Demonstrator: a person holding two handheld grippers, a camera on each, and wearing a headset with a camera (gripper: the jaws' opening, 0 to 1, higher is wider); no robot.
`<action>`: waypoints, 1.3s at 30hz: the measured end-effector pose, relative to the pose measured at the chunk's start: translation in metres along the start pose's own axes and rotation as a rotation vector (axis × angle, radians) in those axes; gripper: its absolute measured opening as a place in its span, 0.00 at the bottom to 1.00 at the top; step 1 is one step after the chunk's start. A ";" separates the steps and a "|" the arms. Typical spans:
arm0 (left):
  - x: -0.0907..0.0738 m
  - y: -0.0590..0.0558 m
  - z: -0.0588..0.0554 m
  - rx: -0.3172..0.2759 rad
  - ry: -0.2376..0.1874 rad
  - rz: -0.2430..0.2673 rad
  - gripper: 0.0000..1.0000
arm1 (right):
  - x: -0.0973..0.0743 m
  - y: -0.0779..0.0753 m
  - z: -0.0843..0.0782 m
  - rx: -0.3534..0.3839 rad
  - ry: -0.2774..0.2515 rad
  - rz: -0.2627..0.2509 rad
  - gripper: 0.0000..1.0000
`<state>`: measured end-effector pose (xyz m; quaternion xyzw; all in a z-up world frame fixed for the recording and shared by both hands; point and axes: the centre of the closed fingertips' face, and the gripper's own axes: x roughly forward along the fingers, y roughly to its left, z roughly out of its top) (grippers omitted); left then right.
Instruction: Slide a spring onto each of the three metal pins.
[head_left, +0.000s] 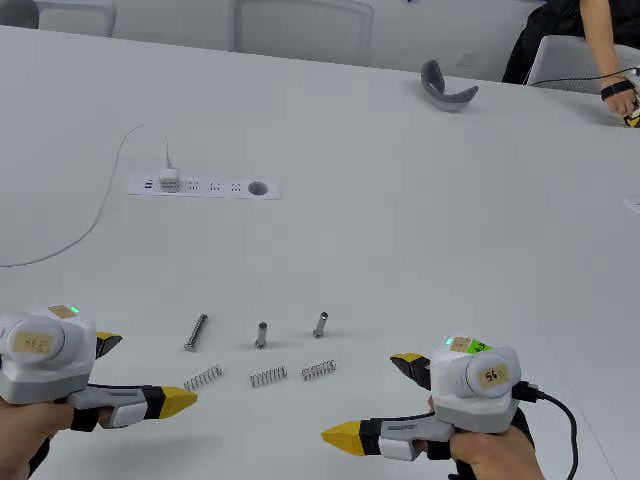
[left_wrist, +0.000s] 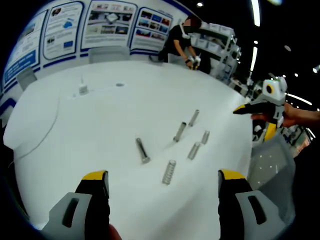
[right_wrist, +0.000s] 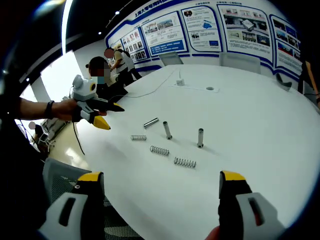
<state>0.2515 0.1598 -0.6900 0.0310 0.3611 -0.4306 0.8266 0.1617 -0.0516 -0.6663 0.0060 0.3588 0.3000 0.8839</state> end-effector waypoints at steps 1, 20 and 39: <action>0.002 0.001 0.001 0.000 0.000 0.000 0.91 | 0.000 0.000 0.000 0.002 -0.001 0.000 0.97; 0.037 0.025 0.018 -0.044 0.003 0.043 0.72 | -0.006 0.004 -0.002 0.022 -0.001 -0.001 0.95; 0.074 0.045 0.026 -0.091 0.027 0.089 0.47 | -0.007 0.001 -0.005 0.034 0.005 -0.005 0.94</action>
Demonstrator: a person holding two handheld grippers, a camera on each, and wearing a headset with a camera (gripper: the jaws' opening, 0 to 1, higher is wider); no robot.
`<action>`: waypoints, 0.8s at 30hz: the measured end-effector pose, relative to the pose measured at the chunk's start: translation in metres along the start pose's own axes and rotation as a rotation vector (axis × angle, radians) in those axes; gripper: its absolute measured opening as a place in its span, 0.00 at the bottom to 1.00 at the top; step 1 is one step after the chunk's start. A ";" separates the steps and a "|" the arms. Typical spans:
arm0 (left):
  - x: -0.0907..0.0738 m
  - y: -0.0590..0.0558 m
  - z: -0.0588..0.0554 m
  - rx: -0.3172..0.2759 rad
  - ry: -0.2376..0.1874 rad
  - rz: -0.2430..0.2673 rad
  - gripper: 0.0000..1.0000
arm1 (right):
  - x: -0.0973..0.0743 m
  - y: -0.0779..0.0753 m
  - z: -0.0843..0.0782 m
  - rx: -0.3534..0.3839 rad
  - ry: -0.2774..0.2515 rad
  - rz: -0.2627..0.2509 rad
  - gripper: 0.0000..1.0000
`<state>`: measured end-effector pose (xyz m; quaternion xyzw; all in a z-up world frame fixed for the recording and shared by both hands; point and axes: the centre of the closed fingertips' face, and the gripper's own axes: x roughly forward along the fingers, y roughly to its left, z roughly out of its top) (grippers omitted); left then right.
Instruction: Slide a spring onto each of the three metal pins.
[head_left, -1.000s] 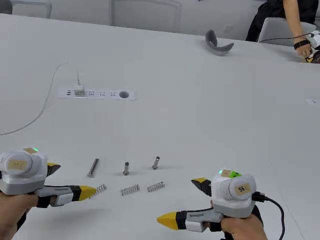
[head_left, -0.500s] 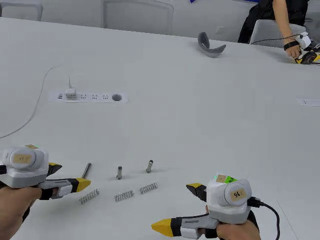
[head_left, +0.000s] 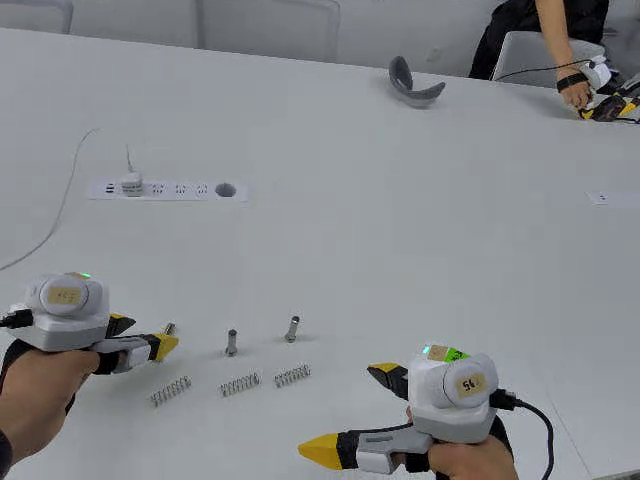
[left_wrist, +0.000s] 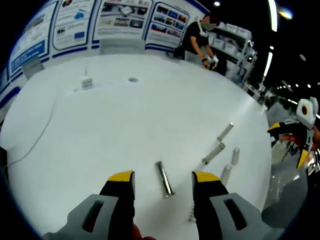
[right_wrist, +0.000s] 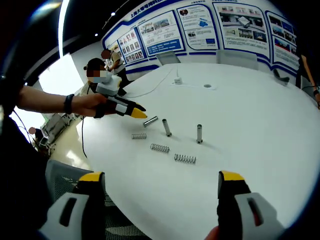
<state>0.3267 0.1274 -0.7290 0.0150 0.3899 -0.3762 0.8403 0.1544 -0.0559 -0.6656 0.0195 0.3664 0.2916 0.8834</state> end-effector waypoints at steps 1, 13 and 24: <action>0.002 0.001 0.000 -0.004 0.002 0.002 0.46 | 0.000 0.000 0.000 0.001 0.000 -0.001 0.94; 0.025 0.002 -0.005 -0.052 0.041 0.015 0.29 | -0.002 -0.002 -0.004 0.014 0.004 -0.005 0.94; 0.033 0.001 -0.005 -0.069 0.048 0.031 0.23 | -0.005 -0.006 -0.008 0.027 0.007 -0.012 0.94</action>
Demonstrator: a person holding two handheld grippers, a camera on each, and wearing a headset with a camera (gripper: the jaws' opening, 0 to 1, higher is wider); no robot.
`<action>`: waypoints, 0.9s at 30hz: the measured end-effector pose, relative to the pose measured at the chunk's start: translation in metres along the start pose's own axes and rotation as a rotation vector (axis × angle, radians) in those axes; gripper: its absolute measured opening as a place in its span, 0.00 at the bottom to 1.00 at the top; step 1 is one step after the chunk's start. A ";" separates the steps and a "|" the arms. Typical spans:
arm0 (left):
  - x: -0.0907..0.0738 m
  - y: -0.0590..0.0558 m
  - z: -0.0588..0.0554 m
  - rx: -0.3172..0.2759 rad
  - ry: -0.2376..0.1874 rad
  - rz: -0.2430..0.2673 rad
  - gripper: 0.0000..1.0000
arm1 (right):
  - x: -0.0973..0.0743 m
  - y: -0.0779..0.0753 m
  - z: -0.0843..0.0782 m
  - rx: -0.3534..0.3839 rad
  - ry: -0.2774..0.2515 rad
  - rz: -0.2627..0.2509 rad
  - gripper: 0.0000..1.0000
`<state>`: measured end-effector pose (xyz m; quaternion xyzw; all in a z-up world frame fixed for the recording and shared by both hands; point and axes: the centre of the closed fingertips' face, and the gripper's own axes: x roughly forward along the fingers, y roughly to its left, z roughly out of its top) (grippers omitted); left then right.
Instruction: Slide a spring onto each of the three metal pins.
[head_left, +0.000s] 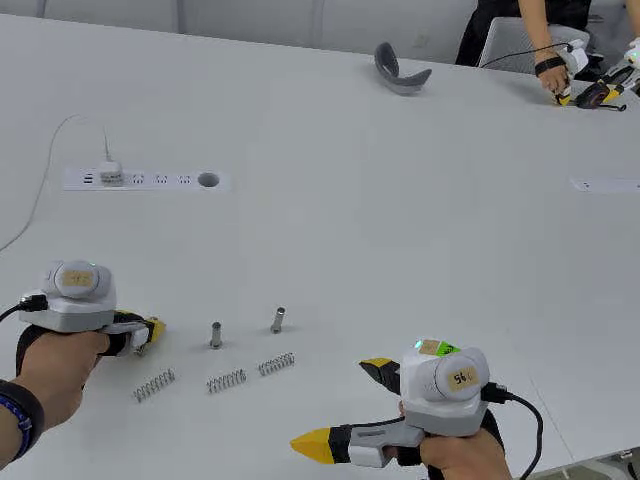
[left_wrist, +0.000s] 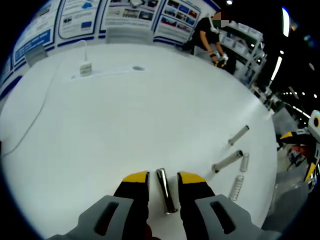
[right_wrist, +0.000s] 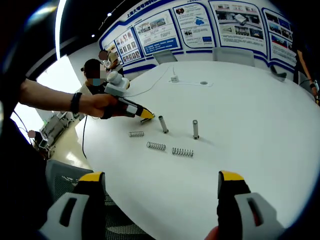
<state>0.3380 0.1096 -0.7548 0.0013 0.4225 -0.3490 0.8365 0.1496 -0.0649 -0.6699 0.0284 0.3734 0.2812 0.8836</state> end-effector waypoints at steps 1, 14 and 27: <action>0.000 -0.001 0.000 0.010 0.002 0.003 0.23 | 0.000 -0.001 0.000 0.002 0.000 0.000 0.94; 0.001 0.004 -0.003 0.047 0.017 0.090 0.16 | 0.005 0.003 -0.002 0.007 0.008 0.011 0.94; 0.005 0.002 -0.004 0.227 0.081 0.211 0.14 | 0.004 0.001 -0.003 0.015 0.005 0.010 0.94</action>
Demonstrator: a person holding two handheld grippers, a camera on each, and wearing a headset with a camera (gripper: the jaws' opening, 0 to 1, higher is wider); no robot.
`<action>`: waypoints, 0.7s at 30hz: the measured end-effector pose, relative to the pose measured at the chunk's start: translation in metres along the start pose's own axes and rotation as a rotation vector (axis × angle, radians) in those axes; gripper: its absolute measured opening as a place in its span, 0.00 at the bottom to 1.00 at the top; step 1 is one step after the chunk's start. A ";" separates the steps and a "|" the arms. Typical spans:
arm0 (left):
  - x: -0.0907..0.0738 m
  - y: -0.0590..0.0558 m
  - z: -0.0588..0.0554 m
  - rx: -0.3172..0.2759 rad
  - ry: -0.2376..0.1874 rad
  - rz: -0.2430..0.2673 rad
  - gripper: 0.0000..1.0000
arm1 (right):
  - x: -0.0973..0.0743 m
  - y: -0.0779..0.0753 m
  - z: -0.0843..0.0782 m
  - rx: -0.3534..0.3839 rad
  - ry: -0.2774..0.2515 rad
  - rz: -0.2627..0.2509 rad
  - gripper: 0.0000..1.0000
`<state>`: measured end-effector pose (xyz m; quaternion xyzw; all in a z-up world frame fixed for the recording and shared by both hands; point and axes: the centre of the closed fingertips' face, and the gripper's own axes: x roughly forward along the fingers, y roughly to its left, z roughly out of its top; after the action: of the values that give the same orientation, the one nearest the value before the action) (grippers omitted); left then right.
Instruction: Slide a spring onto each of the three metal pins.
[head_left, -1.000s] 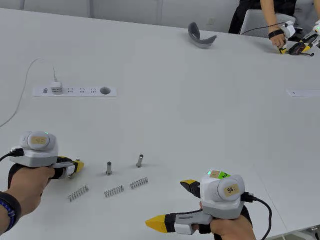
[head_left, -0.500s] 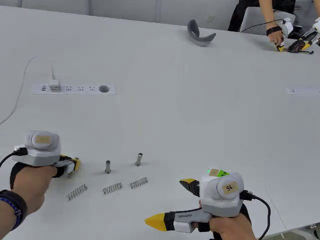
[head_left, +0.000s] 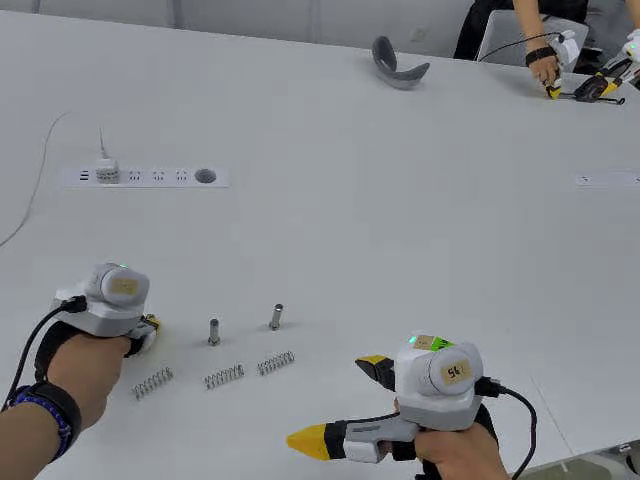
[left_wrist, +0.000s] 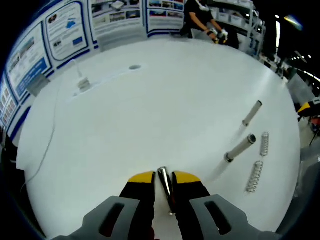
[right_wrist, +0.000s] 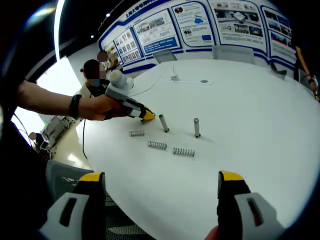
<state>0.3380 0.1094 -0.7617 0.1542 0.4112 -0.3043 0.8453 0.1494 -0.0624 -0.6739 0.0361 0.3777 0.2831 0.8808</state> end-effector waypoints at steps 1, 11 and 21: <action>0.000 0.001 0.000 0.000 0.002 0.008 0.14 | -0.001 0.000 0.000 0.001 -0.001 -0.001 0.94; 0.000 0.010 0.000 -0.051 0.011 0.012 0.07 | -0.003 -0.004 -0.003 0.010 -0.001 -0.009 0.94; -0.013 0.014 -0.003 -0.130 -0.020 -0.004 0.07 | -0.006 -0.009 -0.003 0.019 -0.007 -0.017 0.94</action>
<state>0.3387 0.1264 -0.7537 0.0951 0.4220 -0.2801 0.8570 0.1481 -0.0732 -0.6744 0.0421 0.3776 0.2720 0.8841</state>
